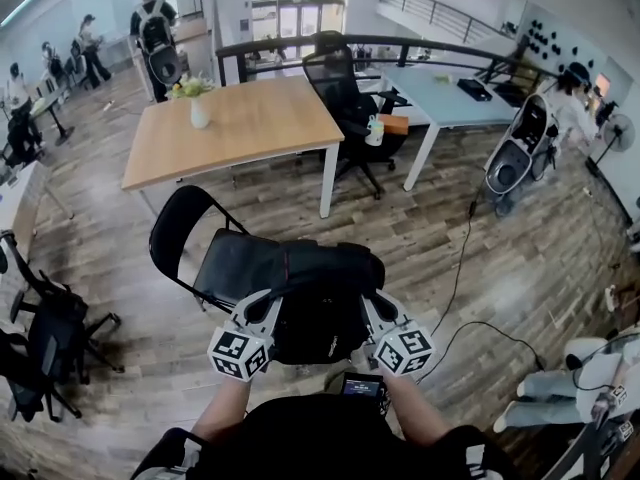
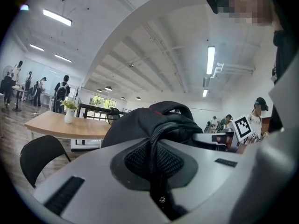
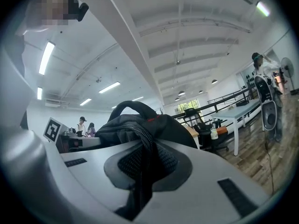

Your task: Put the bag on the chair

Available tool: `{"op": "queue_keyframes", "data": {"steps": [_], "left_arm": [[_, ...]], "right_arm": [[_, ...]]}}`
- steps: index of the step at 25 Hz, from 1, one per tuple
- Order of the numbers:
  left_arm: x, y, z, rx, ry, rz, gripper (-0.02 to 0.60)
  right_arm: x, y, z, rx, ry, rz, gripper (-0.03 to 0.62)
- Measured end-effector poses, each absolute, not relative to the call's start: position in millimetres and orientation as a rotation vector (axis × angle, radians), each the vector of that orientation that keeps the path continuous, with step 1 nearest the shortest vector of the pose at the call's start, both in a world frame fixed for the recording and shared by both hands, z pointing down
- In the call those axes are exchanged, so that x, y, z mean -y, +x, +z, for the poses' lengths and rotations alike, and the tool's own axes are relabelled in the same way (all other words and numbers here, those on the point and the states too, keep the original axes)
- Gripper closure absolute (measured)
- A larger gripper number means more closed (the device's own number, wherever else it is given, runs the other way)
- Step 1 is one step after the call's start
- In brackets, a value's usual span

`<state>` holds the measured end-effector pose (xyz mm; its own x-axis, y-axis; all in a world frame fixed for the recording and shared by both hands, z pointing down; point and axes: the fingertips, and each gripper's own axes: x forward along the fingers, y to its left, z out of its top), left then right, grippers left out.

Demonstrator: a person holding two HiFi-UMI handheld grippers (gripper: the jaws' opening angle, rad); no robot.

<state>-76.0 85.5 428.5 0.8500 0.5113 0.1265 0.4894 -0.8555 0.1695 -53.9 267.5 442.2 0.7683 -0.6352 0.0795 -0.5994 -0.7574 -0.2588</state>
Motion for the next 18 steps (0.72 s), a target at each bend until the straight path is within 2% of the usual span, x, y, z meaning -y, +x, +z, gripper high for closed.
{"op": "queue_keyframes", "data": {"steps": [7,18], "left_arm": [[-100,-1,434,-0.667,2.919,0.301,0.561],[-128,110,418,-0.463,2.912,0.222,0.561]], "right_arm": [[-280,35,446,-1.09,-2.674,-0.242,0.562],[-303,170,427,-1.285,-2.613,-0.201,0.563]]}}
